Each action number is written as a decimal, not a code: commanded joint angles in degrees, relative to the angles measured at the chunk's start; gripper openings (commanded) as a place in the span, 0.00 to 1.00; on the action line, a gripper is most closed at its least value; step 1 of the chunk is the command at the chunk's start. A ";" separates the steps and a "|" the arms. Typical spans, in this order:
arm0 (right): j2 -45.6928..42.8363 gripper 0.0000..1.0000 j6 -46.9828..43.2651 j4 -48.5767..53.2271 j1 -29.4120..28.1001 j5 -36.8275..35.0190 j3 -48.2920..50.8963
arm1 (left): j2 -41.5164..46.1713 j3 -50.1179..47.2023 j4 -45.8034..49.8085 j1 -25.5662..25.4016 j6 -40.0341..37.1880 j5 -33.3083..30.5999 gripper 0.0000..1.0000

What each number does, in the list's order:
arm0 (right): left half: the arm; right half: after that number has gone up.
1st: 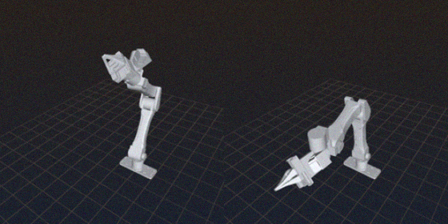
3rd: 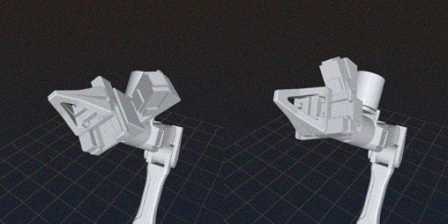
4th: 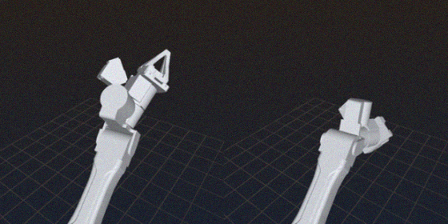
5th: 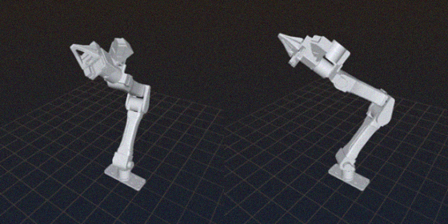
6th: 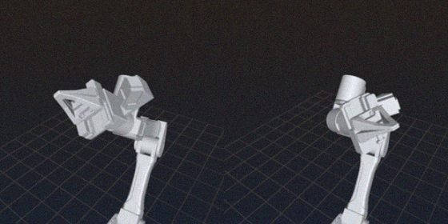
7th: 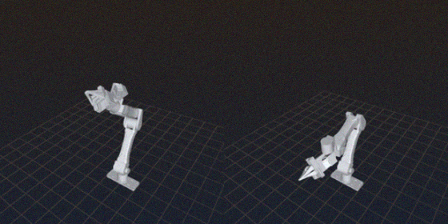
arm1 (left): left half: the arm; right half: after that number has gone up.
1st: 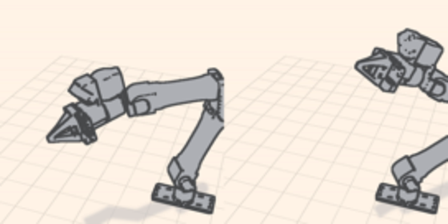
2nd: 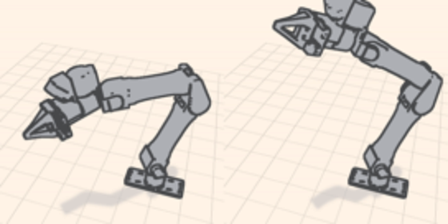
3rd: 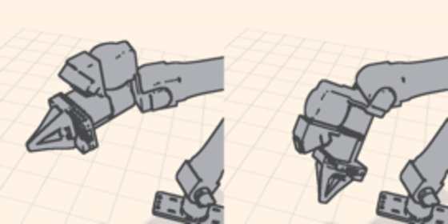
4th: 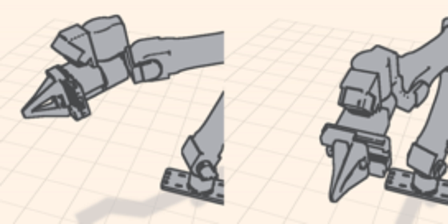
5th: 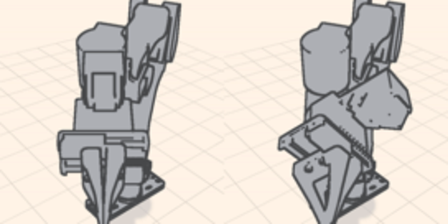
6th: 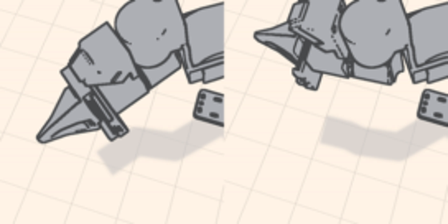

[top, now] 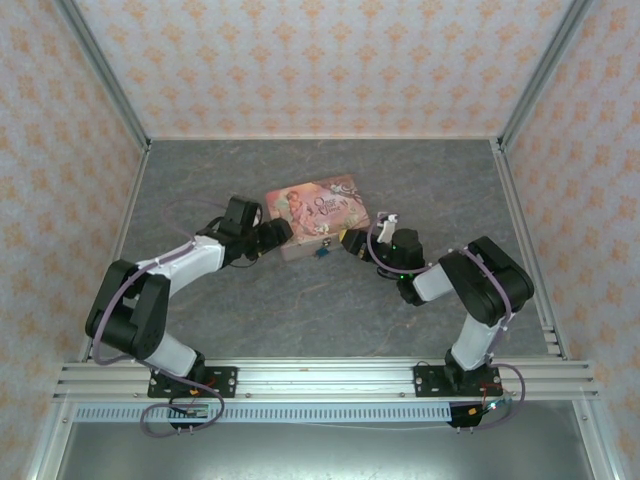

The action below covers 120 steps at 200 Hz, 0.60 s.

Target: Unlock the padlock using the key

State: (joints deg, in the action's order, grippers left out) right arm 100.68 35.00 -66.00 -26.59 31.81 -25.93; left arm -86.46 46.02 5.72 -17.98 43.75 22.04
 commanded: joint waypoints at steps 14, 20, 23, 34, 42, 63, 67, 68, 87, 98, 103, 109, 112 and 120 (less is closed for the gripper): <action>-0.09 0.72 -2.76 -10.33 0.32 3.55 3.25 | 2.03 -6.49 7.25 -1.38 2.42 -2.68 0.78; 0.02 0.75 -2.45 -10.97 0.37 4.42 3.65 | 2.59 -6.84 7.43 -1.45 2.71 -2.88 0.78; 0.04 0.77 -2.40 -11.21 0.35 4.84 3.84 | 2.87 -6.98 7.48 -1.45 2.81 -3.03 0.78; 0.44 0.81 -2.06 -12.19 -0.05 5.71 4.62 | 3.69 -7.34 7.60 -1.51 3.09 -3.20 0.78; 0.64 0.82 -2.18 -12.30 -0.70 5.59 4.99 | 4.13 -7.43 7.74 -1.49 3.22 -3.40 0.78; 1.98 0.81 -2.74 -12.57 -2.51 5.58 4.71 | 4.39 -7.44 7.78 -1.61 3.53 -3.37 0.78; 2.34 0.81 -2.71 -12.85 -2.85 5.54 4.55 | 4.41 -7.46 7.69 -1.59 3.61 -3.35 0.78; 2.37 0.81 -2.69 -12.93 -2.94 5.54 4.52 | 4.43 -7.45 7.67 -1.61 3.57 -3.38 0.78; 4.35 0.81 -2.15 -13.82 -3.94 5.51 2.89 | 4.14 -7.37 7.56 -1.71 3.88 -3.22 0.78; 5.57 0.80 -1.79 -14.23 -4.25 5.79 1.81 | 4.00 -7.44 7.55 -1.67 3.96 -3.28 0.78; 6.11 0.80 -1.65 -14.27 -4.44 5.88 1.36 | 4.01 -7.48 7.49 -1.70 3.98 -3.35 0.78; 6.68 0.79 -1.61 -14.28 -4.67 6.00 0.80 | 4.01 -7.52 7.46 -1.71 4.00 -3.33 0.78; 6.93 0.79 -1.68 -14.27 -4.82 6.04 0.53 | 3.95 -7.57 7.40 -1.79 4.06 -3.47 0.78; 7.62 0.79 -1.68 -14.27 -5.05 6.07 -0.08 | 3.92 -7.61 7.29 -1.80 4.22 -3.48 0.78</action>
State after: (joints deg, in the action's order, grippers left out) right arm 106.48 33.78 -75.99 -30.87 36.49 -23.42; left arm -81.23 40.80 5.08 -19.14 47.97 21.82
